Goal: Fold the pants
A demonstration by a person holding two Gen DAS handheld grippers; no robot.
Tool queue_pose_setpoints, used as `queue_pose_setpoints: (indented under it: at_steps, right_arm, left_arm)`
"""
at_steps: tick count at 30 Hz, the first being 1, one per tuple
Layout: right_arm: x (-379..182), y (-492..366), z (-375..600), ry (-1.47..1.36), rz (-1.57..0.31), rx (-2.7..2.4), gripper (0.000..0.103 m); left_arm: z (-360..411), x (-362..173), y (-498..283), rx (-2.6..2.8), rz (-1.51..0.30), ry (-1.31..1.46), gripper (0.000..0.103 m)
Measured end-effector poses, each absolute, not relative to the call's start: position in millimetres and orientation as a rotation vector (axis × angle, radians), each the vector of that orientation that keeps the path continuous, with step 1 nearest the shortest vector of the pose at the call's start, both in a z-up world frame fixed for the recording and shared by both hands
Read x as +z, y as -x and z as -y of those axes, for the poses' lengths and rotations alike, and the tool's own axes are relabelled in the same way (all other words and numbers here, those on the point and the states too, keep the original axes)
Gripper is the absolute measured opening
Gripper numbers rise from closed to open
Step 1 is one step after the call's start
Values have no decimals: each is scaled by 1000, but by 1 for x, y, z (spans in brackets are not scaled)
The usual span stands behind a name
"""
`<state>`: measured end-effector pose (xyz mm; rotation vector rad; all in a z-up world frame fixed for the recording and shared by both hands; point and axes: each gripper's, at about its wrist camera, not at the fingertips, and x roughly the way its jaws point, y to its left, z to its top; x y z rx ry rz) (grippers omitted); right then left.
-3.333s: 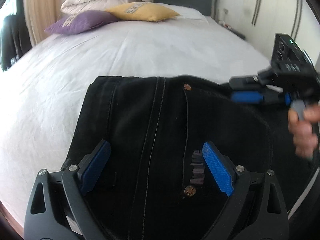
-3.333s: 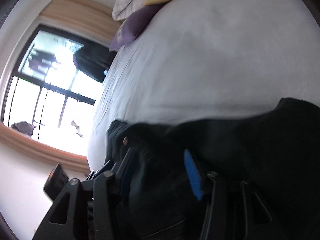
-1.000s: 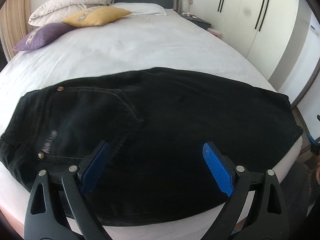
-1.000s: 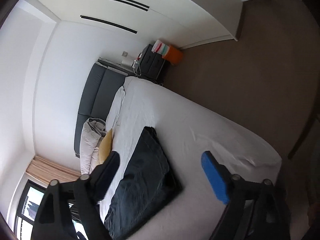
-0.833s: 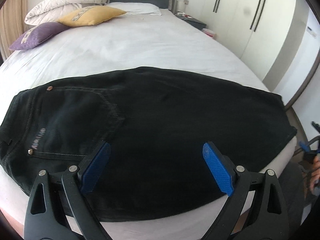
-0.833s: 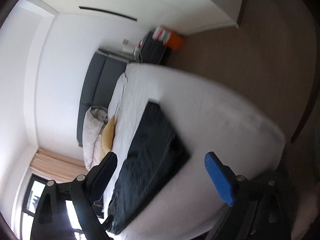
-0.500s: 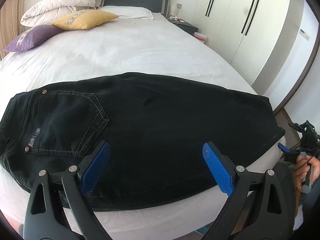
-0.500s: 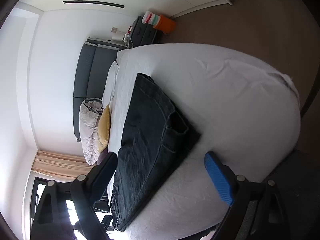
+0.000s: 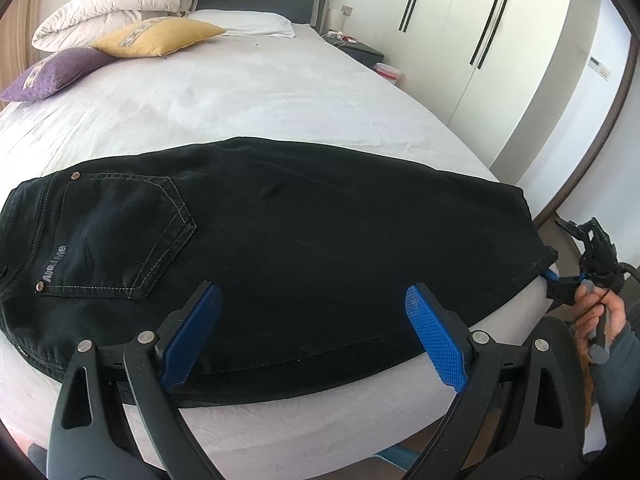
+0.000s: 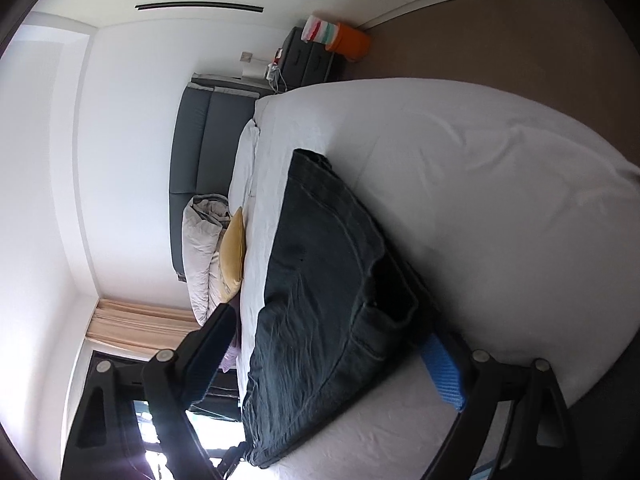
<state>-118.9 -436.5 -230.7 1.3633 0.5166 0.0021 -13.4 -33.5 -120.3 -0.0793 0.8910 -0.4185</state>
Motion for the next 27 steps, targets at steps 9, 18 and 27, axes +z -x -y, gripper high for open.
queue_pose_setpoints:
  at_steps: [9,18,27]
  right_arm:
    - [-257,122,433,-1495,-488,-6,12]
    - [-253,121,434,-1473,-467,-25,10]
    - [-244,117,431,-1427,-474,-80,9]
  left_arm:
    - [28,-121,14,-420,-894,94,94]
    - [55,-116,4,-476,-895,75,94]
    - [115,-113,-19,-578,-934,41,94]
